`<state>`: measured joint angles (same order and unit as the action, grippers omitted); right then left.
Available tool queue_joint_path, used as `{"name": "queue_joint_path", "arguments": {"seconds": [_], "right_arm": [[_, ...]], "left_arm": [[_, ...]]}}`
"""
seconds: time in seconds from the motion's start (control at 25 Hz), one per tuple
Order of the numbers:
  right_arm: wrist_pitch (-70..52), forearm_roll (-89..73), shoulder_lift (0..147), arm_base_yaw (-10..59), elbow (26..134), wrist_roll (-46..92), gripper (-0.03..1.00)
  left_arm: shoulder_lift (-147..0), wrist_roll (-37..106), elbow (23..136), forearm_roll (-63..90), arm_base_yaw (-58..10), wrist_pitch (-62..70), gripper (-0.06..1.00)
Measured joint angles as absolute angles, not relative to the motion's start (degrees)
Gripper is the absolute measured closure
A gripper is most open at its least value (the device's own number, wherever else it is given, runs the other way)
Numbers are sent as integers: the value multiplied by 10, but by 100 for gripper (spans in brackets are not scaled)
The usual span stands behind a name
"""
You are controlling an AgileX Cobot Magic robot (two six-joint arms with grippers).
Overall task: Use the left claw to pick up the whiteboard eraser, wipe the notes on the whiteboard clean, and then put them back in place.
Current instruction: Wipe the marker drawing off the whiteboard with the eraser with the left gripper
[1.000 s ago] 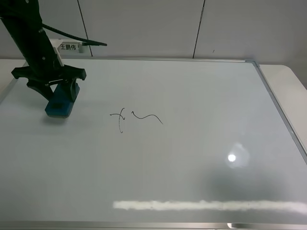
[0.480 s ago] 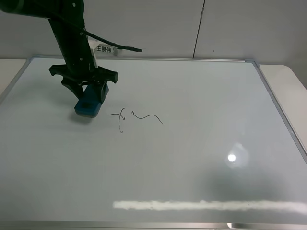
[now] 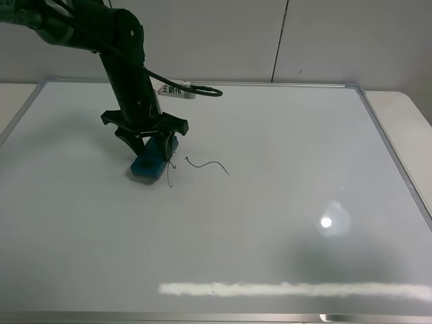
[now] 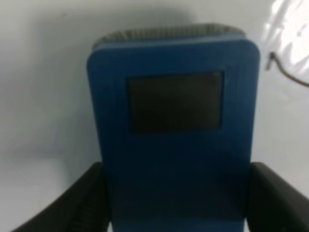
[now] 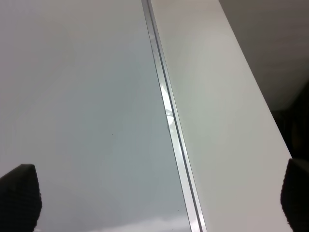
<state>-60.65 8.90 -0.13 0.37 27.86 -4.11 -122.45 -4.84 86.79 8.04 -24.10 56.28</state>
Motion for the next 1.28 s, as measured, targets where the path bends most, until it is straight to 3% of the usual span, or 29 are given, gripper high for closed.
{"name": "queue_joint_path", "arguments": {"seconds": [0.44,0.92,1.28], "right_arm": [[-606,89,-1,4,279,-41,-2],[-606,89,-1,4,279,-41,-2],[-606,89,-1,4,279,-41,-2]], "left_arm": [[-1247,-48,874,63,-257,565,38],[-1262,-50,928,83,-405,580,38],[-1286,-47,936,86,-421,597,38]]}}
